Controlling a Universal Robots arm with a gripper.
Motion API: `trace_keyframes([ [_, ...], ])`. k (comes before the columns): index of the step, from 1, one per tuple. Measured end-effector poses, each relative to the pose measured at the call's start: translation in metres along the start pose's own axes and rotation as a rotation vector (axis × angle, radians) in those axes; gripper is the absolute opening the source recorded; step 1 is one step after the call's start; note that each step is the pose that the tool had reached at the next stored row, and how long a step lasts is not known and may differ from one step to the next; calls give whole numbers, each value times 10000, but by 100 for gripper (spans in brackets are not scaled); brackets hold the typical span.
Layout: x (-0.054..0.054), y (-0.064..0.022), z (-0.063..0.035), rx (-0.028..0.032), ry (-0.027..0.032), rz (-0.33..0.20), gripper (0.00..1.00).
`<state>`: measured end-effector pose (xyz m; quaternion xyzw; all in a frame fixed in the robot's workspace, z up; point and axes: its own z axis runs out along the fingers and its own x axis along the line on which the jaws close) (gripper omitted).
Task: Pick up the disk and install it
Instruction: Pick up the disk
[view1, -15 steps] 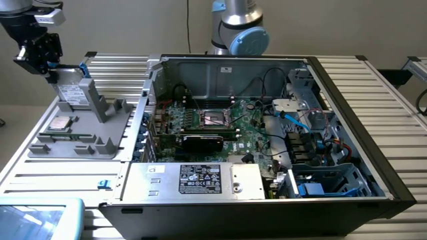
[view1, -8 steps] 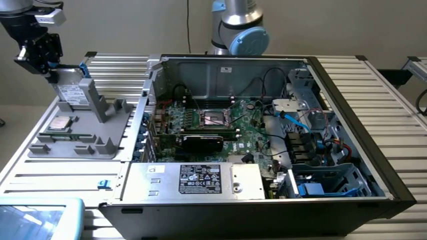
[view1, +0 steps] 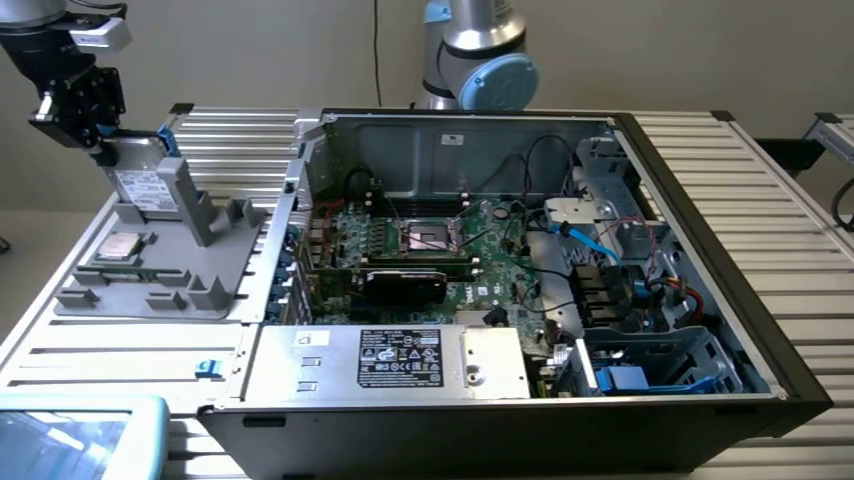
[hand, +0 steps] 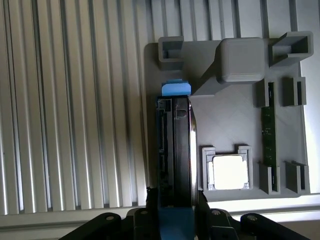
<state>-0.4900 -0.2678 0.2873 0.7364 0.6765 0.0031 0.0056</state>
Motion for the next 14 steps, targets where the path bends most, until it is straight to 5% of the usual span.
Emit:
trace_keyframes([
  [14, -1, 0, 0, -1, 7, -476, 37],
])
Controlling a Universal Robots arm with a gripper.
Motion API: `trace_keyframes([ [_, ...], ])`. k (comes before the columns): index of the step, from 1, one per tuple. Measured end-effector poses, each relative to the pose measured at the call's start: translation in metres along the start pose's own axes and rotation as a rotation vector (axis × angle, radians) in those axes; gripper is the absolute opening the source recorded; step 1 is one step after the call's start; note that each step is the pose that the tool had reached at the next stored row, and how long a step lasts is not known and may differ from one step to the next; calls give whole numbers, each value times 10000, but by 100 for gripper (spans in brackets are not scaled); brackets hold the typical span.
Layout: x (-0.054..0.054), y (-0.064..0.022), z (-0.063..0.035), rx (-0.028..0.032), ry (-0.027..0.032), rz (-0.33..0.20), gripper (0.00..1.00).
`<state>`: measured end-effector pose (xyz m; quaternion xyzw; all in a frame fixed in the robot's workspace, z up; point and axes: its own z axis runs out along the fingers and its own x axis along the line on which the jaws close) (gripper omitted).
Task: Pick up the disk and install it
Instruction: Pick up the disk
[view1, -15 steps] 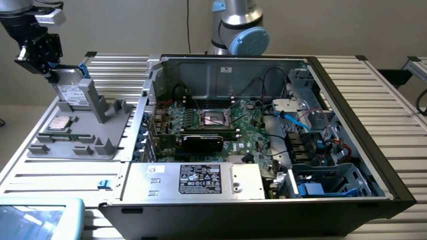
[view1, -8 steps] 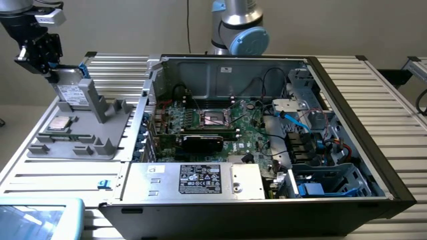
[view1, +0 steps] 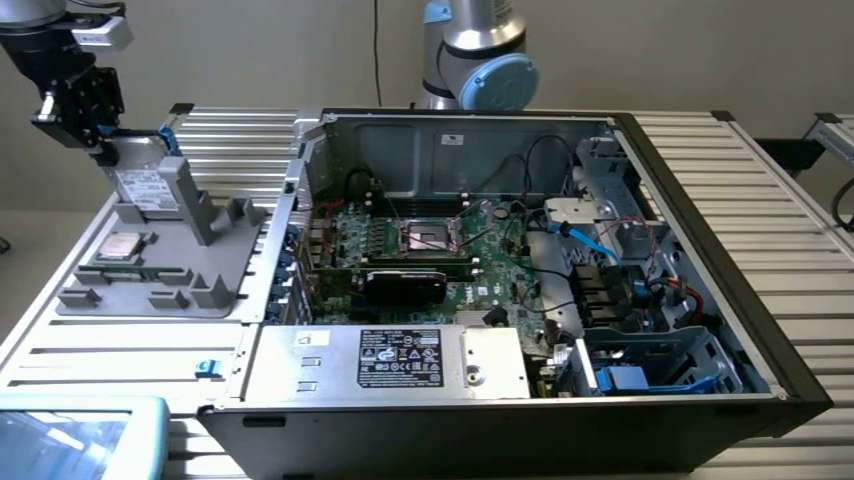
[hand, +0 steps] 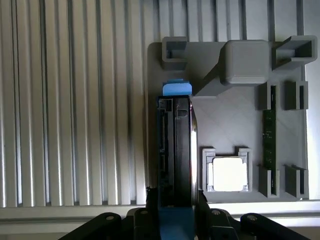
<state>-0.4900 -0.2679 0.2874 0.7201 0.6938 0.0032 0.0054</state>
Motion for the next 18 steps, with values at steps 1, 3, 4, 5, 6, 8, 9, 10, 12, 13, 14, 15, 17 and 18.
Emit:
trace_keyframes([
  [1, -1, 0, 0, 0, 0, -1, 37],
  [3, -2, 0, 1, -1, -1, -1, 37],
  [4, -3, 0, 0, 0, -1, 2, 37],
  [5, -3, 0, 0, -2, -5, 20, 37],
  [6, -4, 0, 1, -2, -18, 45, 37],
  [8, -4, 0, 1, -2, -36, 72, 37],
  [9, -4, 0, 1, -2, -36, 73, 37],
  [10, -3, 0, 1, -3, -37, 74, 37],
  [12, -3, 0, 1, -2, -37, 74, 37],
  [13, -3, 0, 0, -2, -37, 74, 37],
  [14, -3, 1, -1, -2, -37, 74, 37],
  [15, -3, 3, -4, -1, -37, 75, 37],
  [17, -3, 6, -10, -4, -36, 75, 37],
  [18, -3, 9, -17, -5, -36, 74, 37],
])
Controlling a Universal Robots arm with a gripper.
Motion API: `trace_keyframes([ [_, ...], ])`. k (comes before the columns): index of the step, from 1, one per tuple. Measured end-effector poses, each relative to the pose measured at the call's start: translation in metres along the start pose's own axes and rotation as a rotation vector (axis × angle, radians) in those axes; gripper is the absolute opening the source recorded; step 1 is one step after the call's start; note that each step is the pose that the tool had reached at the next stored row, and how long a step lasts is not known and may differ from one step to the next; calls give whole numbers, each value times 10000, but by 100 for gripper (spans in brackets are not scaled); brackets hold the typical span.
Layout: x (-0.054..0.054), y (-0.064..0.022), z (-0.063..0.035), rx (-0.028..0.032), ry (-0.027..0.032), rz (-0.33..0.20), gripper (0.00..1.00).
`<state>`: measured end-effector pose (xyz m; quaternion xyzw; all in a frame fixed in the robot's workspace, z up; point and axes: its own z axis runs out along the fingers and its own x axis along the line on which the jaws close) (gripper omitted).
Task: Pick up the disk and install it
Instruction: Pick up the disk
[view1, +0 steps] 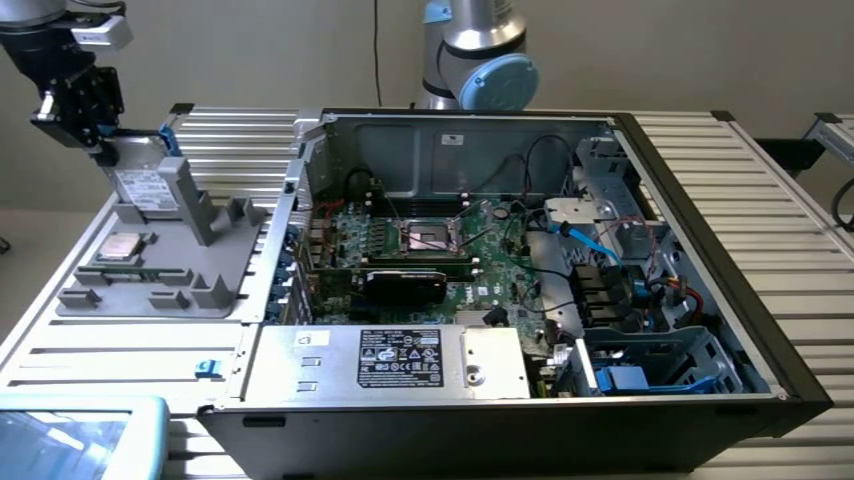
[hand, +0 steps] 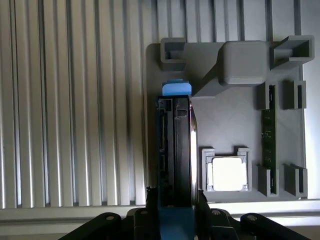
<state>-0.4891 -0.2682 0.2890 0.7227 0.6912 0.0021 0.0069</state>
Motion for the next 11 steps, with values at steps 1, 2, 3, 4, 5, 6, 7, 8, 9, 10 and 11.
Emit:
trace_keyframes([
  [1, 0, 2, -8, 1, 0, 1, 37],
  [2, 0, 4, -15, 0, 0, 1, 37],
  [3, 0, 7, -24, 0, -1, 1, 37],
  [4, 0, 9, -36, -1, -1, 0, 37],
  [5, 0, 11, -48, -2, -1, 0, 37],
  [6, 0, 13, -62, -2, -1, 0, 37],
  [7, 0, 15, -76, -2, -1, 0, 37],
  [8, 0, 18, -94, -3, 0, 0, 37],
  [9, 0, 22, -111, -3, -1, 0, 37],
  [10, 0, 24, -128, -3, -1, 0, 37],
  [11, 0, 26, -144, -5, 0, 0, 37],
])
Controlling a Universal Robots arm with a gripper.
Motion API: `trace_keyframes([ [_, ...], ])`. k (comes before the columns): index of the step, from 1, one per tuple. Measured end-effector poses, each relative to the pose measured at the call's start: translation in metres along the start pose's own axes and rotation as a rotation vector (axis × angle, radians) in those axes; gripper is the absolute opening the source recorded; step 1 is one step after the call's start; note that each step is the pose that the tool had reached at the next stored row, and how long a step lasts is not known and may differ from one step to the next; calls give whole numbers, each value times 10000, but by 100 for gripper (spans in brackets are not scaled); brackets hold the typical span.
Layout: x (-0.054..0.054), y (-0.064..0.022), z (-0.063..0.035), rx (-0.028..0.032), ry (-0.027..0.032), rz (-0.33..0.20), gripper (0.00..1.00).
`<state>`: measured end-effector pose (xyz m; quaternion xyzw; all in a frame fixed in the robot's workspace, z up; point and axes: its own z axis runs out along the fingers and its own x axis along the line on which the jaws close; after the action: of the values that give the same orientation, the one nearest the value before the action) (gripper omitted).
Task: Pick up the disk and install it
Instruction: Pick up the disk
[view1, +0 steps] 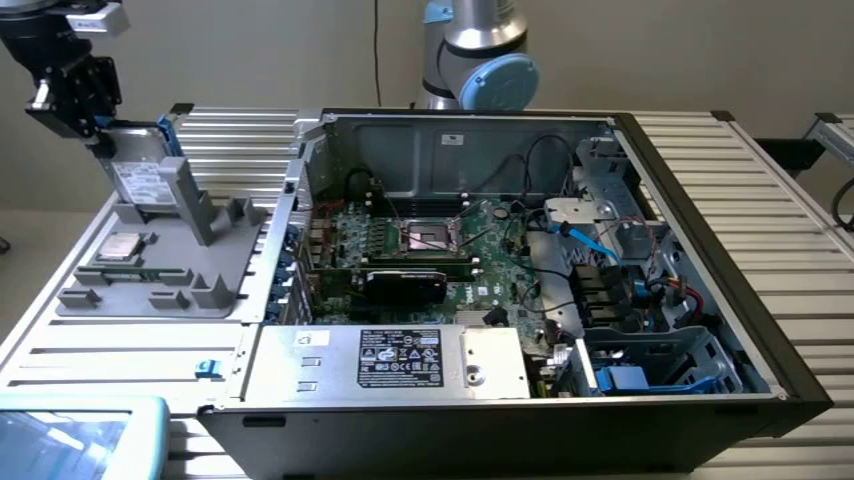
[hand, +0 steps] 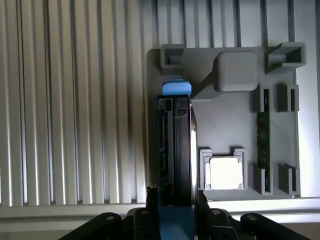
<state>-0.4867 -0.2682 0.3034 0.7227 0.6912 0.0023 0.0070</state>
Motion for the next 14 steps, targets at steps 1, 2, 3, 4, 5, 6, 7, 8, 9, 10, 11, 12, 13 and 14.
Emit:
trace_keyframes([
  [1, 0, 1, -20, 0, 0, 0, 37],
  [2, 0, 2, -40, 0, 0, 0, 37],
  [3, 0, 2, -59, 0, 0, 0, 37],
  [4, -1, 2, -78, 0, 0, 0, 37],
  [5, -1, 2, -98, 1, 0, 0, 37],
  [6, -1, 3, -119, 0, 0, 0, 37],
  [7, -1, 3, -145, 1, 0, 0, 37],
  [8, -1, 4, -170, 0, 0, 0, 37],
  [9, -1, 4, -203, 2, 0, 0, 37],
  [10, -1, 4, -232, 2, 0, 0, 37],
  [11, -2, 5, -258, 0, 0, 0, 37],
  [12, -2, 6, -289, 0, 0, 0, 37],
  [13, -2, 8, -320, 0, 0, 0, 37],
  [14, -2, 11, -359, 1, 0, 0, 37],
])
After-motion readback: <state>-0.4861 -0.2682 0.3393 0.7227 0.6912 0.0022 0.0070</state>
